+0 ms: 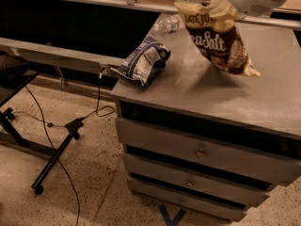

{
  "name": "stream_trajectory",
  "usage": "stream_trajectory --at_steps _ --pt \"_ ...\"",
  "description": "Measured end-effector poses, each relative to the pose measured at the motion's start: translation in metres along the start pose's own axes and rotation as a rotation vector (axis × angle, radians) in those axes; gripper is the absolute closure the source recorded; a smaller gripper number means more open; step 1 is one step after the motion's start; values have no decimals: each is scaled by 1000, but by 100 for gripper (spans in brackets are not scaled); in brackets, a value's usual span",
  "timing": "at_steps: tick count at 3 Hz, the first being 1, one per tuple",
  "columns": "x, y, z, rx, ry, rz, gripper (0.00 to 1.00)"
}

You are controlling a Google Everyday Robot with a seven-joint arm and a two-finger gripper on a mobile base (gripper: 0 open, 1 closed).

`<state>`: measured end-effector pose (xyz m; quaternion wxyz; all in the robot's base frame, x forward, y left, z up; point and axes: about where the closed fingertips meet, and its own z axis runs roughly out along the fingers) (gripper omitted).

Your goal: Move brown chip bag near blue chip bag

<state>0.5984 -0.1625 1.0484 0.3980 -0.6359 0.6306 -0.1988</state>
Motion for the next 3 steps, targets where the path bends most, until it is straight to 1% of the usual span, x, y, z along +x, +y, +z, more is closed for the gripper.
stream_trajectory --at_steps 1,2,3 --pt "-29 11 15 -23 -30 -47 100" --pt "-52 15 26 -34 -61 -75 100" --pt "-64 18 26 -43 -92 -92 87"
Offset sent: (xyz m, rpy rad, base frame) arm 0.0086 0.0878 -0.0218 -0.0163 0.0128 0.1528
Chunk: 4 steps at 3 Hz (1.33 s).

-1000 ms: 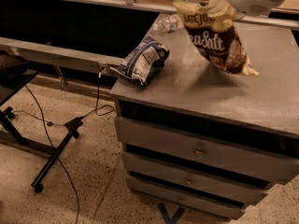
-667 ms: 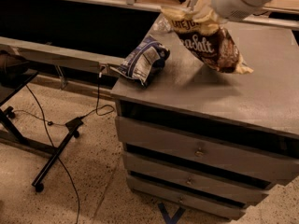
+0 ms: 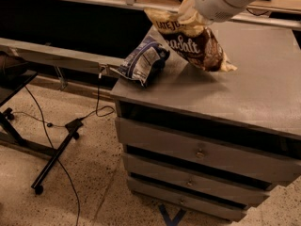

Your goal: Move brown chip bag near blue chip bag

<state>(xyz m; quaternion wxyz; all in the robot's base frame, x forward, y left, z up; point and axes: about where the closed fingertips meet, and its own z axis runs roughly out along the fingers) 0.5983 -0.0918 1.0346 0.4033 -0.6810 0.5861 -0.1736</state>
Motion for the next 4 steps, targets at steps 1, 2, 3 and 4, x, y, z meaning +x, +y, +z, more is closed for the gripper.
stream_trajectory --at_steps 1,2,3,4 --pt "-3 0 -1 1 -4 -4 64" --pt "-5 -1 -3 3 -5 -7 40" --pt "-7 -1 -5 5 -6 -11 10" --pt "-9 -2 -6 7 -7 -14 0"
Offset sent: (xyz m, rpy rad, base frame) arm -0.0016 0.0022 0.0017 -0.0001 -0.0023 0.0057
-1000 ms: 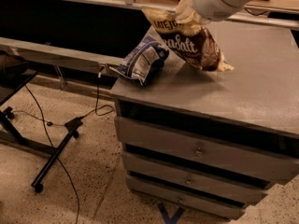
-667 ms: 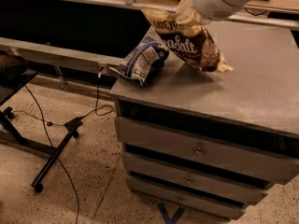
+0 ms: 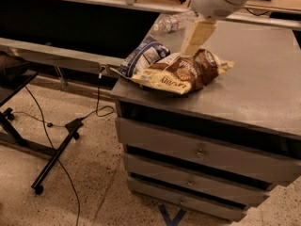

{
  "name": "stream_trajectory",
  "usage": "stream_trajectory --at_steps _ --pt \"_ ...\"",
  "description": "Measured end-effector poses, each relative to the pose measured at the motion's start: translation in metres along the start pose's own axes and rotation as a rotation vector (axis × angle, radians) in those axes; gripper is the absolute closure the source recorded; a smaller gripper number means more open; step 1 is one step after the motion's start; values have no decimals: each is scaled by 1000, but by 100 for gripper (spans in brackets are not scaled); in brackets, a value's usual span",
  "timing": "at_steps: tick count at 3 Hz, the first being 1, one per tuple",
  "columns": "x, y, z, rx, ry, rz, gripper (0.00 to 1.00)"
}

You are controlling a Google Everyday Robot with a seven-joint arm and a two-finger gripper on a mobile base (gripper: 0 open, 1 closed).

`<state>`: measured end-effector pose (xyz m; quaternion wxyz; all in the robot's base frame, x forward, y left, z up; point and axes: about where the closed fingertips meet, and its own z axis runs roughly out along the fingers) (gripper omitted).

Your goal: Move brown chip bag near blue chip bag

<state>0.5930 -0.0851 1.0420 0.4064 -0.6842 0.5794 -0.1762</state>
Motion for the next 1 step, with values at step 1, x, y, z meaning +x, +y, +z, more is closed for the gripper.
stream_trajectory --at_steps 1 --pt "0 0 0 0 0 0 0"
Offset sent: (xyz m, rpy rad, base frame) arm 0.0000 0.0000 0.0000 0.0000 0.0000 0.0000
